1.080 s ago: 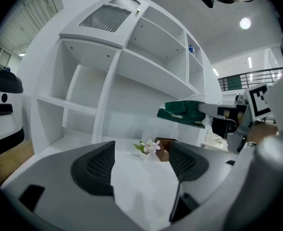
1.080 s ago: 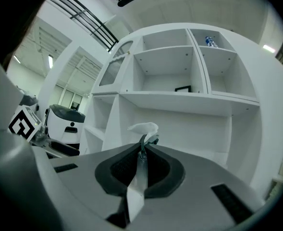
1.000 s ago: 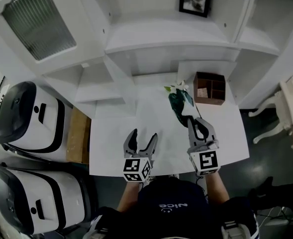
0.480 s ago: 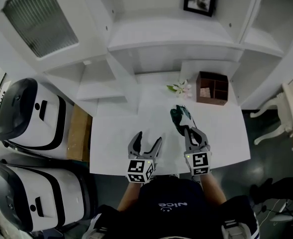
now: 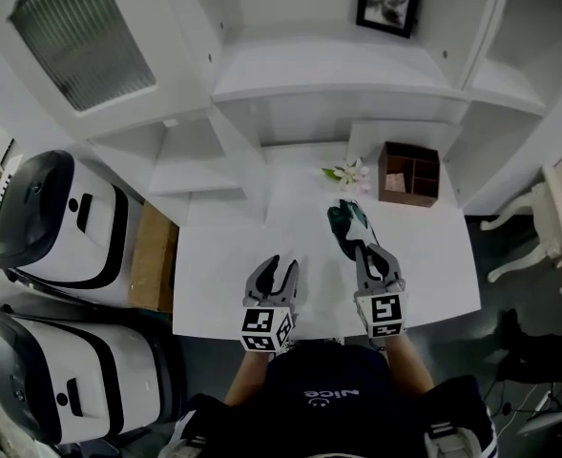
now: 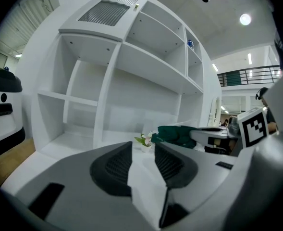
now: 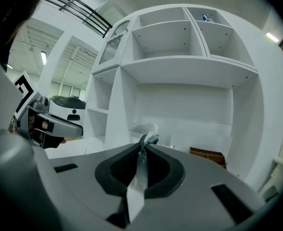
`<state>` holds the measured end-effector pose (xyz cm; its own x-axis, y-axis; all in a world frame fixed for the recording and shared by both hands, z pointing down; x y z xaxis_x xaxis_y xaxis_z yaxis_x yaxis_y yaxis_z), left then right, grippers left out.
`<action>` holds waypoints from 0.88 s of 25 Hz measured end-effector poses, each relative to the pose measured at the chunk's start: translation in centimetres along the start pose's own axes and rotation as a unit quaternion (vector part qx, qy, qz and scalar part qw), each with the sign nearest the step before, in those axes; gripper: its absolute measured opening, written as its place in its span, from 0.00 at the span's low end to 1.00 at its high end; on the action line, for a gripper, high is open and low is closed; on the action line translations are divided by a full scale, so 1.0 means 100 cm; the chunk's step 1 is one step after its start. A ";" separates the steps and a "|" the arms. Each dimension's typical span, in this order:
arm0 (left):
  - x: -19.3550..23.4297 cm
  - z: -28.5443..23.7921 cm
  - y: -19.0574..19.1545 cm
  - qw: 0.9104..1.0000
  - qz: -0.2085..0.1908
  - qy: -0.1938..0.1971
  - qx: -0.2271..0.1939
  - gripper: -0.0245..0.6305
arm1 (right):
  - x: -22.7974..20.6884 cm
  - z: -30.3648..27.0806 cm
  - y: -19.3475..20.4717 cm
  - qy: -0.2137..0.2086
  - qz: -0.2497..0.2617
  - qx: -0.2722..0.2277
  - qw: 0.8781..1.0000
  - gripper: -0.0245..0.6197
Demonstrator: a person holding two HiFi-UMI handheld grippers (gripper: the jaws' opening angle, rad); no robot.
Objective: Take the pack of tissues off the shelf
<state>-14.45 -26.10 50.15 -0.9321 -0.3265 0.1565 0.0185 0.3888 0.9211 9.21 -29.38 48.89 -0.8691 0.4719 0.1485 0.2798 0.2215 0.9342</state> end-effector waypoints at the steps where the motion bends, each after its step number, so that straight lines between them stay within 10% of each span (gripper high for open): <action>1: 0.001 0.000 0.001 1.000 0.001 -0.004 0.003 0.19 | 0.000 0.000 0.000 0.000 -0.002 0.000 1.000 0.07; 3: 0.001 -0.001 0.003 1.000 0.006 -0.005 0.009 0.04 | 0.000 0.000 0.001 -0.001 -0.001 0.001 1.000 0.06; 22: -0.007 -0.001 0.002 0.999 0.006 0.033 0.002 0.04 | 0.004 0.010 -0.009 0.006 0.019 -0.003 1.000 0.06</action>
<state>-13.78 -25.87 50.28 -0.9063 -0.3771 0.1906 0.0278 0.3969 0.9174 9.09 -28.52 47.80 -0.8630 0.4688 0.1883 0.3103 0.1976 0.9299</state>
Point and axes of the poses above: the fingertips, and each gripper's own axes: z backward along the fingers, x to its left, y out of its underside, the point moved 10 cm from there along z, backward along the fingers, and after that the axes turned 8 degrees about x, right-handed, at the moved point
